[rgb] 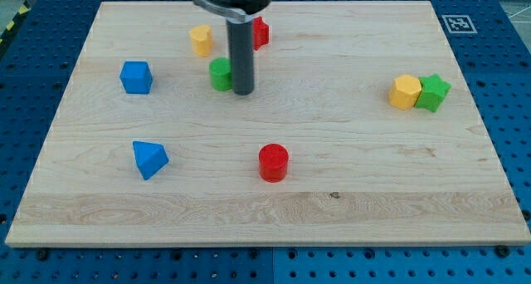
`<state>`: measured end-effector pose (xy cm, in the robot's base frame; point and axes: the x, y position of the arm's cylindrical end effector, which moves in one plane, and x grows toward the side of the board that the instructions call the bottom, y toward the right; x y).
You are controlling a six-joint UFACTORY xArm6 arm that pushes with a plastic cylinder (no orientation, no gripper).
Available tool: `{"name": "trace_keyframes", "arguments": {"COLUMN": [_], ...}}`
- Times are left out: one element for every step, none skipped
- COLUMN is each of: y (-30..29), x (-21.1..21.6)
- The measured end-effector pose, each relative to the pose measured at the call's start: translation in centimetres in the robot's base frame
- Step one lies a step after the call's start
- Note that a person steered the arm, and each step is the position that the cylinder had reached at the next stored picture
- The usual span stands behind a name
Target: Move the red circle towards the yellow hexagon
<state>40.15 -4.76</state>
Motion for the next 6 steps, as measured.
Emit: {"name": "trace_keyframes", "arguments": {"y": [-0.3,-0.4,-0.5,-0.5,1.2,5.4], "x": [1.9,9.8,15.5,18.8,17.1,12.0]}}
